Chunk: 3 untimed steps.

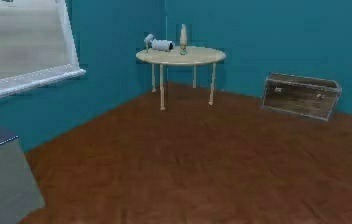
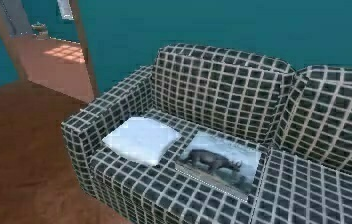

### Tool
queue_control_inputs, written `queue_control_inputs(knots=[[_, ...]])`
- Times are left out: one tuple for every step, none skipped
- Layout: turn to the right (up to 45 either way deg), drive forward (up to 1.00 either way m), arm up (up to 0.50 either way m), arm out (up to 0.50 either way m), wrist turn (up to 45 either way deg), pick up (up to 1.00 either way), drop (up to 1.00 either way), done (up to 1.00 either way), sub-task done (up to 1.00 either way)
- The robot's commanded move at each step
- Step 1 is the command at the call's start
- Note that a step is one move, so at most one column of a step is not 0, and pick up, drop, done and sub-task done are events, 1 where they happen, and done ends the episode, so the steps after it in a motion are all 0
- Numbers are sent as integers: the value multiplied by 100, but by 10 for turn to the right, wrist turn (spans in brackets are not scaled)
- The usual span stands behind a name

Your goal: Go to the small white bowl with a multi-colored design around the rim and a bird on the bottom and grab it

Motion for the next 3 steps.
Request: queue_control_inputs(knots=[[300, 0, 0, 0, 0, 0, 0, 0, 0], [0, 100, 0, 0, 0, 0, 0, 0, 0], [0, 35, 0, 0, 0, 0, 0, 0, 0]])
